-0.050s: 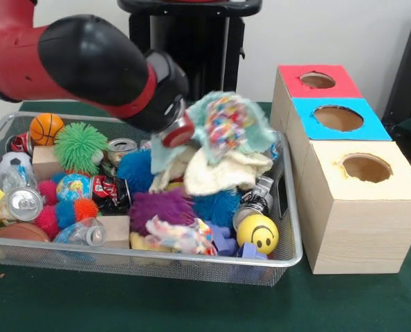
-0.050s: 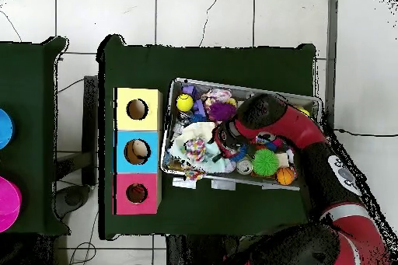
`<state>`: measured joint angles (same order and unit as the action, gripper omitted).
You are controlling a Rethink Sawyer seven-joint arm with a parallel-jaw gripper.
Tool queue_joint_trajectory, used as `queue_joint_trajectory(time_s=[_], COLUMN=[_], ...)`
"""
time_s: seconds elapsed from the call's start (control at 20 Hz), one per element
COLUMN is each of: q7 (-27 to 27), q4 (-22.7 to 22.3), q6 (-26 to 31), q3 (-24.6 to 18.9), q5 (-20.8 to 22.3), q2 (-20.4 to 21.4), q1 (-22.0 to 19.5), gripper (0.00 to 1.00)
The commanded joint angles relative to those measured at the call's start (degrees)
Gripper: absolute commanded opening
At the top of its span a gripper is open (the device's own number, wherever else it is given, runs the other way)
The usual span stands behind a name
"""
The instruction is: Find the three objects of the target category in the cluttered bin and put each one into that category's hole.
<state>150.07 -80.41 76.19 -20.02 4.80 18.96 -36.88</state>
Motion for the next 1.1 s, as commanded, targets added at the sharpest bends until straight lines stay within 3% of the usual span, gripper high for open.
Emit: queue_joint_trajectory(time_s=[0.05, 0.25, 0.35, 0.4, 0.5, 0.7, 0.85, 1.0, 1.1], q7=[-17.1, -17.9, -18.3, -16.3, -12.7, -7.0, -5.2, 3.5, 2.5], q4=[-12.1, -8.6, -5.6, -3.8, -0.7, 2.9, 5.7, 9.6, 9.7], q6=[4.7, -5.7, -17.6, -27.7, -35.1, -40.9, -44.3, -51.1, -48.0], q3=[-11.1, -10.7, -9.3, -7.6, -4.7, -0.2, 1.4, 7.2, 6.1], q5=[-2.7, 4.1, 11.7, 18.3, 26.1, 34.8, 38.2, 46.2, 45.0], q2=[0.4, -0.4, -0.8, 0.1, 2.0, 5.8, 5.8, 6.3, 7.0], q1=[0.5, 1.8, 3.1, 4.6, 7.3, 11.3, 13.0, 18.3, 17.9], gripper=[1.0, 1.0, 1.0, 1.0, 1.0, 1.0, 1.0, 1.0, 1.0])
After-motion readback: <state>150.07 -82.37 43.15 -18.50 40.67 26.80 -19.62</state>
